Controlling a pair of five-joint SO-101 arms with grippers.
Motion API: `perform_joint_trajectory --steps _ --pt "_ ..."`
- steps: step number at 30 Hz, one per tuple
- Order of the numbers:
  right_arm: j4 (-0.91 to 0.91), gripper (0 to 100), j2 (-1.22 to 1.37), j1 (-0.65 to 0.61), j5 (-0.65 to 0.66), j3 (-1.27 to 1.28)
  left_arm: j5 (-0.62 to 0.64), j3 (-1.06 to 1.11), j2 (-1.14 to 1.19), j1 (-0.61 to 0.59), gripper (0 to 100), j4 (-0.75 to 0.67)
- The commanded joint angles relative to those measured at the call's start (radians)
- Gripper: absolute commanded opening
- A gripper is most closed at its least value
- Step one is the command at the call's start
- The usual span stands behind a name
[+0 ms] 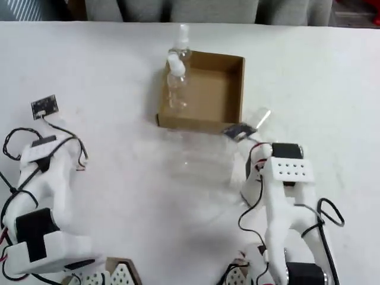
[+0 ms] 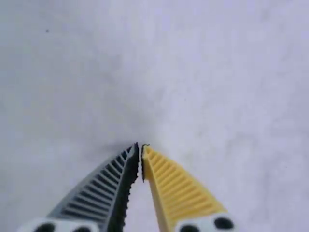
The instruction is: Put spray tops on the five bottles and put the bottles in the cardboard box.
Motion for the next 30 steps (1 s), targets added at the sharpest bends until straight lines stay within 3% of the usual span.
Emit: perform_joint_trajectory --steps 1,6,11,19,28,30 --pt "-0.044 16.6 0.001 -0.015 -0.213 -0.006 0.005 -0.046 0.002 0.004 2 0.011" --pt "-0.056 17.6 0.002 -0.058 -0.336 -0.005 0.005 -0.046 0.002 0.004 2 0.011" --pt "-0.056 27.9 0.004 -0.027 -0.362 0.02 0.003 -0.044 0.002 0.004 2 0.011" --pt "-0.191 23.4 0.03 -0.025 -0.368 0.063 0.003 -0.044 0.002 0.004 2 0.012" --pt "-0.364 23.1 0.337 -0.03 -0.423 0.06 0.003 -0.041 0.001 0.004 2 0.012" --pt "-0.331 22.9 0.374 -0.024 -0.423 0.017 0.003 -0.041 0.001 0.004 2 0.012"
